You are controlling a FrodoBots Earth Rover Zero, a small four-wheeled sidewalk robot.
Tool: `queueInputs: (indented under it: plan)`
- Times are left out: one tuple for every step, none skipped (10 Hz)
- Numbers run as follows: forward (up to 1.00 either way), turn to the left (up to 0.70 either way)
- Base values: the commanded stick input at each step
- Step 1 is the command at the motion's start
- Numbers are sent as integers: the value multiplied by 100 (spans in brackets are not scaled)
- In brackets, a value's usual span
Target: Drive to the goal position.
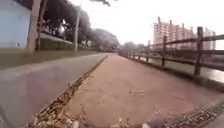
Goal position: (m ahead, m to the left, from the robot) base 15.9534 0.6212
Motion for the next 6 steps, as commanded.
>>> queueInputs:
  plan:
    - [70,0]
    - [70,0]
    - [70,0]
    - [70,0]
    - [70,0]
    - [70,0]
